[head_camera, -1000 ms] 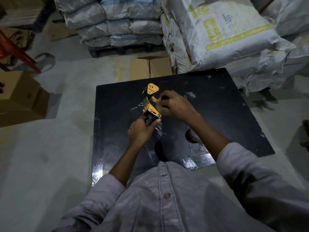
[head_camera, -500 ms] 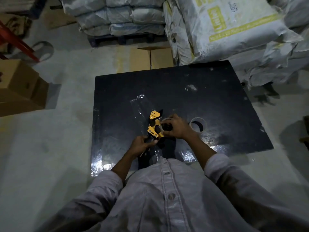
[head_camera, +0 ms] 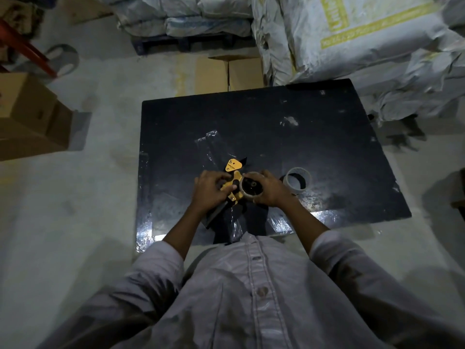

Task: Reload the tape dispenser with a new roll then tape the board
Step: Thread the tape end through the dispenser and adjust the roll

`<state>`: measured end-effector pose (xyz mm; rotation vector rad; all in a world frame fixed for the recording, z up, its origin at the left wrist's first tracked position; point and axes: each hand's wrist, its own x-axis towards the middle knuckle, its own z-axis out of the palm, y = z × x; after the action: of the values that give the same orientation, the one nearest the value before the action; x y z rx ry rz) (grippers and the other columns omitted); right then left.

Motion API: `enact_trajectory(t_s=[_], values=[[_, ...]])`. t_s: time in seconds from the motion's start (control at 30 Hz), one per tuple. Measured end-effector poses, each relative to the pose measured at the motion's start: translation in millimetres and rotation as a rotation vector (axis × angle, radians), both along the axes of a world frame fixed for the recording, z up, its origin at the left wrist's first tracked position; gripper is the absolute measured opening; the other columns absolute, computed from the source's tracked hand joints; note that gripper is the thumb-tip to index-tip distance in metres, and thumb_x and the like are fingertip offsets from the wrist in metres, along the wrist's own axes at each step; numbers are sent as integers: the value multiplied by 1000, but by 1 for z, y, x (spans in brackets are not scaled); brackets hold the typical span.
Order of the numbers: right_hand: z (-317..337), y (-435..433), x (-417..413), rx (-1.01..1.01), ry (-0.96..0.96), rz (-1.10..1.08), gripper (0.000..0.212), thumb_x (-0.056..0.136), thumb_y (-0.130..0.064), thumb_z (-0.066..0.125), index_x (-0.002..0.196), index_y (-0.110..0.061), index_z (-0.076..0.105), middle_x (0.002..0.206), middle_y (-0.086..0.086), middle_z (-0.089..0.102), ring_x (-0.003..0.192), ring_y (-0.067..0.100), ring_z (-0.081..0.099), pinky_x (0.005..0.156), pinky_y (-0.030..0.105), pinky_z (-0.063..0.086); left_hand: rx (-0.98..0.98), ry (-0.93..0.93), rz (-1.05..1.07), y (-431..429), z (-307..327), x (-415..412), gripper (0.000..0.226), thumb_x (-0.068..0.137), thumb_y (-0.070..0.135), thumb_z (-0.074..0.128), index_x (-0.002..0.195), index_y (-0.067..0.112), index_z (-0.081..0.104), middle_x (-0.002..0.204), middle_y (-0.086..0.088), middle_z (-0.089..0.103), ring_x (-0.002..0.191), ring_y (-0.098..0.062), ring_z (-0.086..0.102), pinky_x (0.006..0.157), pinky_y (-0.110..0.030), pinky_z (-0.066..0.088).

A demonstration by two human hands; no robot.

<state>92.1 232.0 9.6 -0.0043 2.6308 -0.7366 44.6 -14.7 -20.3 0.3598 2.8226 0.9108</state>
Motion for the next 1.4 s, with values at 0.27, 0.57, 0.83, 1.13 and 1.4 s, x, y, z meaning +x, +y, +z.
enact_trajectory(t_s=[0.27, 0.57, 0.83, 1.13, 1.4], values=[[-11, 11, -10, -32, -63, -9, 104, 70, -30, 97, 159, -47, 45, 138, 8, 50, 129, 34, 60, 108, 46, 55, -277, -62, -175, 53, -7, 3, 40, 88, 41, 76, 128, 43, 72, 97, 14, 62, 116, -24, 43, 94, -45, 32], [-20, 19, -17, -45, -31, 52, 105, 70, -35, 98, 160, -46, 45, 131, 5, 47, 124, 32, 60, 102, 38, 52, -334, -39, -152, 42, -27, -20, 26, 87, 39, 82, 113, 45, 83, 108, 7, 74, 117, -25, 55, 86, -35, 14], [-25, 21, -14, -51, 6, 65, 107, 69, -34, 98, 160, -48, 44, 121, -3, 38, 119, 29, 58, 96, 32, 49, -319, 12, -301, 38, -15, -29, 16, 95, 38, 79, 109, 35, 87, 104, 0, 76, 118, -26, 58, 97, -42, 28], [-29, 23, -12, -39, 41, 53, 106, 68, -35, 99, 159, -47, 46, 121, -4, 38, 119, 27, 57, 93, 30, 47, -101, -131, -258, 33, -19, -42, 15, 85, 33, 92, 98, 36, 88, 99, -5, 75, 98, -23, 67, 78, -27, 40], [-31, 23, -11, -44, 60, 40, 106, 66, -33, 100, 158, -48, 49, 122, -8, 39, 119, 20, 55, 94, 30, 49, -128, -107, -344, 29, -17, -43, 14, 89, 35, 89, 103, 33, 87, 101, -1, 63, 95, -17, 60, 78, -26, 40]])
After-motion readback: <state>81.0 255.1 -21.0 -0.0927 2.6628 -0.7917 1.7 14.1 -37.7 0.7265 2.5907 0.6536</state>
